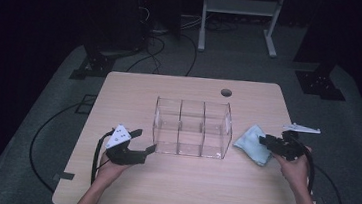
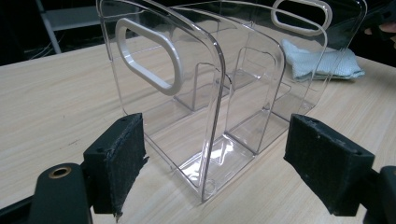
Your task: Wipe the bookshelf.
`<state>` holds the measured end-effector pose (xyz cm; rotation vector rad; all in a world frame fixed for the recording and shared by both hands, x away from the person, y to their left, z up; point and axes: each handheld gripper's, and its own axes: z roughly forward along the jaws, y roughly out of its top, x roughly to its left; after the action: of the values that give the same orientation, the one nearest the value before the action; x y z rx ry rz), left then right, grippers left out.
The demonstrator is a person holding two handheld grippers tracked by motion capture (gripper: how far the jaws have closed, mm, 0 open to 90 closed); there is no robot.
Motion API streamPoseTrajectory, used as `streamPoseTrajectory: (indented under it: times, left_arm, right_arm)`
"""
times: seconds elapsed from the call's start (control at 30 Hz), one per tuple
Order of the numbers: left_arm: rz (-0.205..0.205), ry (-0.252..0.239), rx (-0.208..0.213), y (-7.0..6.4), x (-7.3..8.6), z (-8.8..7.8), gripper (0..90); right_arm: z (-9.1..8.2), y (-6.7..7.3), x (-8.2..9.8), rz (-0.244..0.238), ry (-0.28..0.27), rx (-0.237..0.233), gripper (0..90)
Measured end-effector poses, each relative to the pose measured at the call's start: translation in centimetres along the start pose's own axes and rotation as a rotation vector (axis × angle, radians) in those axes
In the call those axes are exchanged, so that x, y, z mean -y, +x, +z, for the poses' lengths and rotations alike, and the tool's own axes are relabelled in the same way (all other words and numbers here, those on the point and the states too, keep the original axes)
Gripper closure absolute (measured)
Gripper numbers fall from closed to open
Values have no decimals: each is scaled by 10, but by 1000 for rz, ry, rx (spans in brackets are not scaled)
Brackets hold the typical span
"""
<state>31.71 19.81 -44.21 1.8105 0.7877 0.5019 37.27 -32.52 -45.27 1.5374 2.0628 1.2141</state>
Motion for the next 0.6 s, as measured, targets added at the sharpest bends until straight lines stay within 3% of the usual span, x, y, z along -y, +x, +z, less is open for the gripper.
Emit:
streamPoseTrajectory:
  times: [0.6]
  left_arm:
    - [-24, 36, -18, 0, 12, -1, 139]
  right_arm:
    - [-5, 17, 21, -18, 0, -52, 512]
